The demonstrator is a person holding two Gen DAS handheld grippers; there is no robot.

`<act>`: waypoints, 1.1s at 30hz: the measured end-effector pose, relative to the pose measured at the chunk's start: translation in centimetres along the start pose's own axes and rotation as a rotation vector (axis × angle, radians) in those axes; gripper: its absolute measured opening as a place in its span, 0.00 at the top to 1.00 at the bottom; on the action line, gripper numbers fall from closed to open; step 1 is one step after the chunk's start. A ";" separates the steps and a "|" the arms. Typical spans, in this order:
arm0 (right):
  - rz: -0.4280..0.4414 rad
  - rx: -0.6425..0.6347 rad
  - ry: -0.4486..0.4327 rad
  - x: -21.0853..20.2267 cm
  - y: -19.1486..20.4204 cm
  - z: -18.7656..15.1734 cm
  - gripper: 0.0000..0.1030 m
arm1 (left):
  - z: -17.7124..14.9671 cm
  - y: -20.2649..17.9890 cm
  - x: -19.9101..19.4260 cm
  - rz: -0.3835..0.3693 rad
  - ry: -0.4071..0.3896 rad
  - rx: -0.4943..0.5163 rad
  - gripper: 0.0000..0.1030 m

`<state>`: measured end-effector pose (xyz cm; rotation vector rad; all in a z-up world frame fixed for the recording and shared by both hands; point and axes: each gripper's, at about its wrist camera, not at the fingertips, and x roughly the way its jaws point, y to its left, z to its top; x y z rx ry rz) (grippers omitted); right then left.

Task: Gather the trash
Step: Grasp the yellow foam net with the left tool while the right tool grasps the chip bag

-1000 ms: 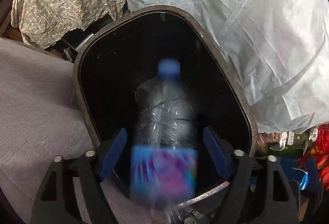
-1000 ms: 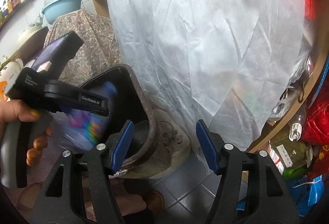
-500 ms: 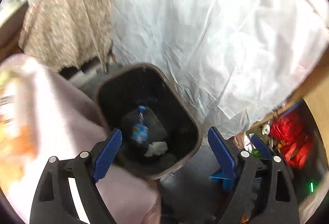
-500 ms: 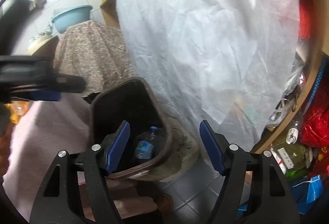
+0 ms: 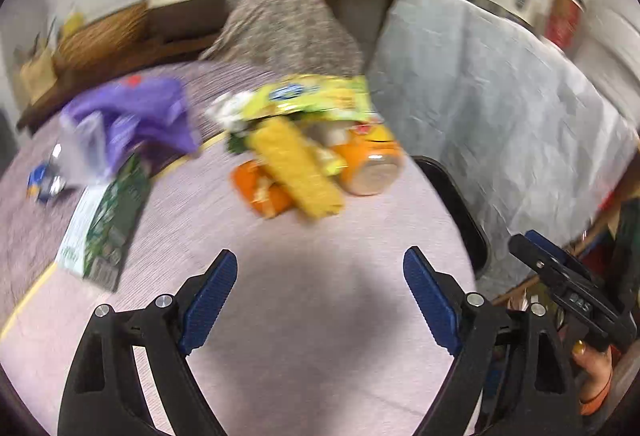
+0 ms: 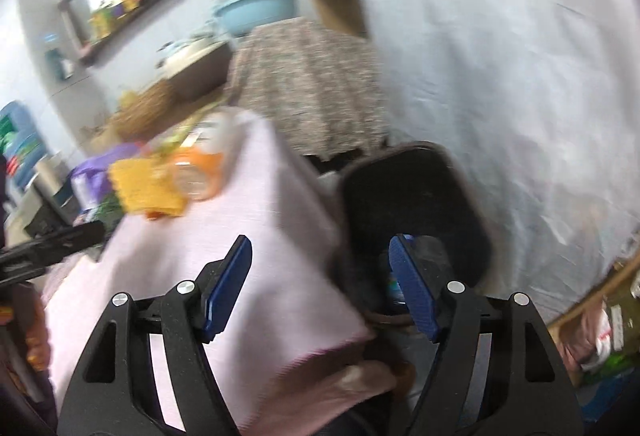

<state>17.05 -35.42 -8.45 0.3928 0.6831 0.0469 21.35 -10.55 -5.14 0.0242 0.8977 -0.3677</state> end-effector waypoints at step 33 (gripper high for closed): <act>0.314 0.171 0.190 18.7 8.0 14.6 0.44 | 4.2 3.6 3.0 -0.055 -0.015 -0.147 0.32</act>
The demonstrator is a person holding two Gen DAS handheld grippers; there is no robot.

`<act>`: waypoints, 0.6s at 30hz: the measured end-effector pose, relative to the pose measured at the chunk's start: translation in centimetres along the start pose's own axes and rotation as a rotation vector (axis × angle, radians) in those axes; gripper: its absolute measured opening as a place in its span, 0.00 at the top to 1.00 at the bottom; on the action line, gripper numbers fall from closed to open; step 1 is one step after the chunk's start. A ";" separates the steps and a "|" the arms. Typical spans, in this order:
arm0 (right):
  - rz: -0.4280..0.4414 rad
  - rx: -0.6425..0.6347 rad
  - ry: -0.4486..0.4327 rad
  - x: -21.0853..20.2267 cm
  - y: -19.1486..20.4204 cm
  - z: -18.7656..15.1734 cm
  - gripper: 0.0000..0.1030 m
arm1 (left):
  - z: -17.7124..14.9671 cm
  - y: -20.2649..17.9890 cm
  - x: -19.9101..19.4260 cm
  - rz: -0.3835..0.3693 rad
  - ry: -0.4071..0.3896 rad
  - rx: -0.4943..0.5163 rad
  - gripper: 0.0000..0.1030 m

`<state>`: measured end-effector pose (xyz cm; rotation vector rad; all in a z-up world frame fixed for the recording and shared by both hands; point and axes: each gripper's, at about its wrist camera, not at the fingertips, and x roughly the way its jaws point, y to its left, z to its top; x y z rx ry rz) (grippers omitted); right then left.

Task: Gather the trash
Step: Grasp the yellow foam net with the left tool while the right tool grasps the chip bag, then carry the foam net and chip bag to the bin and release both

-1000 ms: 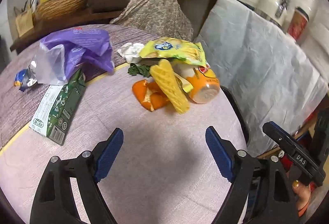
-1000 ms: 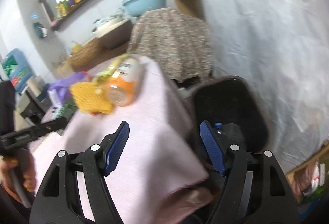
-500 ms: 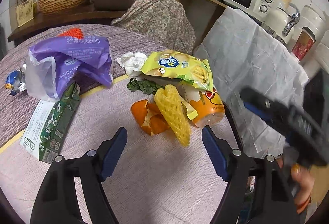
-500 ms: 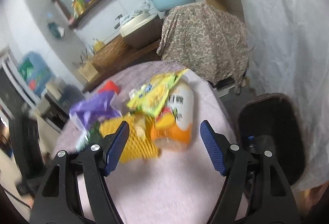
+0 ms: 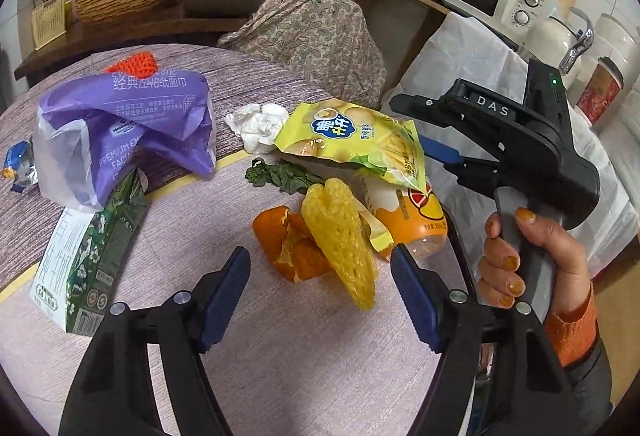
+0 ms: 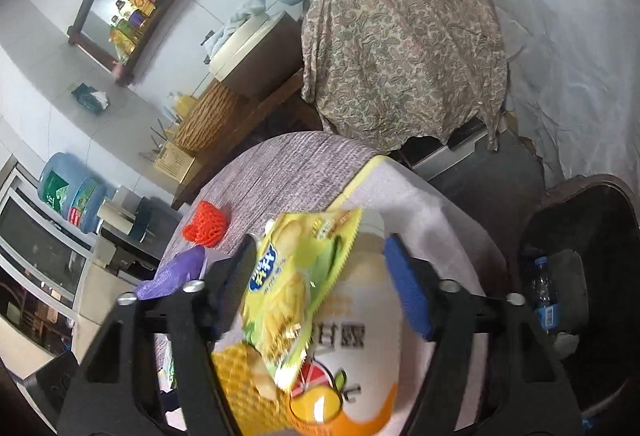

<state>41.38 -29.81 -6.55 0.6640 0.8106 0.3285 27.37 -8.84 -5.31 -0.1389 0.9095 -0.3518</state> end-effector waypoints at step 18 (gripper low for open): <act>0.161 -0.184 -0.019 -3.3 6.0 -2.6 0.97 | -0.7 1.4 -1.6 -0.015 -0.022 -0.041 0.85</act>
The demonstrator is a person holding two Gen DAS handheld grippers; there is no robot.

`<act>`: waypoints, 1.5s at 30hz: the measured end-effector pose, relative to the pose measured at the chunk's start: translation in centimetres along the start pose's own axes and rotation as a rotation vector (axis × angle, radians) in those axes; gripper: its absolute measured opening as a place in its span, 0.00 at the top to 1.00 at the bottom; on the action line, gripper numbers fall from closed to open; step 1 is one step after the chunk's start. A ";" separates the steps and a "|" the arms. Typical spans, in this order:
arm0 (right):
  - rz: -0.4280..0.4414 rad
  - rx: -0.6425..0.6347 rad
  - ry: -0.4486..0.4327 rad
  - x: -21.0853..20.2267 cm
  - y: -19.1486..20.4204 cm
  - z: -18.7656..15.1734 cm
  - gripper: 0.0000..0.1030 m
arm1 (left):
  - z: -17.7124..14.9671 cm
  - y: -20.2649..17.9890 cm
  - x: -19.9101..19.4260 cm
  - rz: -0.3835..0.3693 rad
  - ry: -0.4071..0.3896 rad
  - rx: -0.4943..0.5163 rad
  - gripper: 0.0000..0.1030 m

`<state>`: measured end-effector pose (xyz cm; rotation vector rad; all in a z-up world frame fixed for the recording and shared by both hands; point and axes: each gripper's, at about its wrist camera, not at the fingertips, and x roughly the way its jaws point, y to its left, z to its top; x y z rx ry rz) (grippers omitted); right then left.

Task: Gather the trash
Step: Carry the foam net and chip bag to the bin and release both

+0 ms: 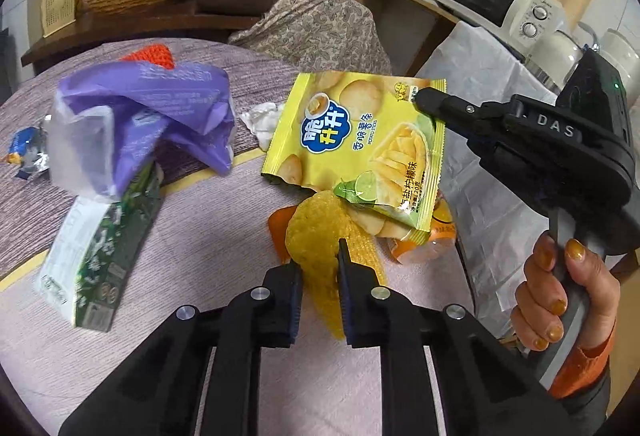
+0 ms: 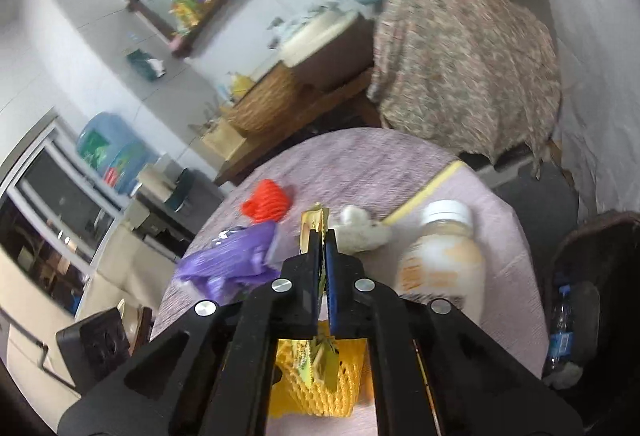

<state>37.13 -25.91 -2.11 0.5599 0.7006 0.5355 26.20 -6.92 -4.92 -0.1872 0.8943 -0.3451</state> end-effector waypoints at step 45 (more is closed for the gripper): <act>-0.578 0.060 -0.274 -20.6 -14.0 -13.9 0.97 | -5.1 -19.6 8.2 -0.135 0.177 0.343 0.85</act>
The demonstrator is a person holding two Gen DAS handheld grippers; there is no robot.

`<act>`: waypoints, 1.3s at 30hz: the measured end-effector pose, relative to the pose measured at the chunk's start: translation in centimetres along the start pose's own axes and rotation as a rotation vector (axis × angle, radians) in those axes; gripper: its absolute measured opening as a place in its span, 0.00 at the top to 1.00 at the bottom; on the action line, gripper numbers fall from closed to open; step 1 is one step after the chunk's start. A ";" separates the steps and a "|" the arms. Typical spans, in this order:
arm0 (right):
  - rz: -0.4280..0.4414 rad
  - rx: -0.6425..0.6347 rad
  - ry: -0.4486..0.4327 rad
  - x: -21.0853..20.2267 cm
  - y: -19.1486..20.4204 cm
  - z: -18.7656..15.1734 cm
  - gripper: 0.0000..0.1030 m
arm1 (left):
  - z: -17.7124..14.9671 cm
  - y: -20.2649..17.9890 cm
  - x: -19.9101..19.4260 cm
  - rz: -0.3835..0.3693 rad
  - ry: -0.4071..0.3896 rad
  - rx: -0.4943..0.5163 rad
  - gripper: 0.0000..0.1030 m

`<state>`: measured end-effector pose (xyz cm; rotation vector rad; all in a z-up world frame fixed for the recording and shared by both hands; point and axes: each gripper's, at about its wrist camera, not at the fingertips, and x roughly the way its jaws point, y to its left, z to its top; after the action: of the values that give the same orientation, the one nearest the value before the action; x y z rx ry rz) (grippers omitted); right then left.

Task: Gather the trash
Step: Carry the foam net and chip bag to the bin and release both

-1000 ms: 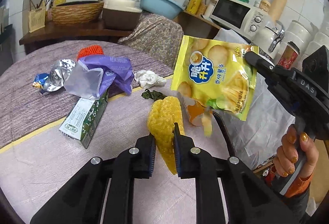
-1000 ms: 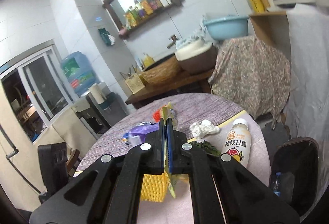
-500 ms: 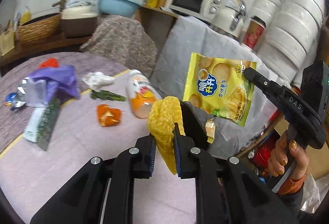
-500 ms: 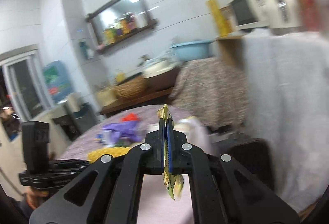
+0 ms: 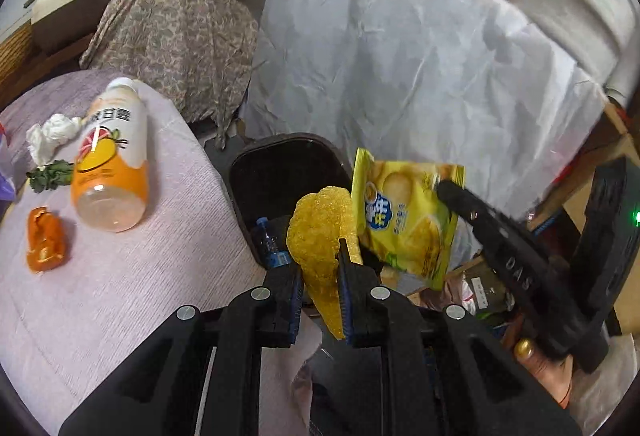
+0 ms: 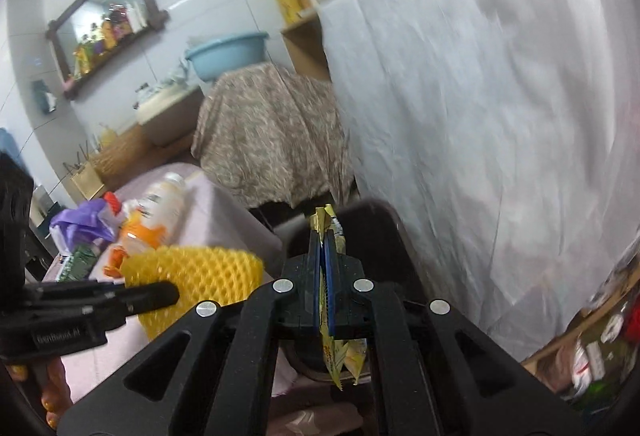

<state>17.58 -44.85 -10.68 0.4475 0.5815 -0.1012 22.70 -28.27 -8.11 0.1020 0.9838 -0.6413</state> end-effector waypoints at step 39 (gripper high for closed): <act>-0.067 0.069 0.154 7.9 -3.5 -4.3 0.22 | 2.4 -4.2 1.5 0.028 -0.087 0.068 0.13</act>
<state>21.22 -45.90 -19.58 0.5057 0.7466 -0.1522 22.79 -33.22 -7.07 0.1462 0.8757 -0.6486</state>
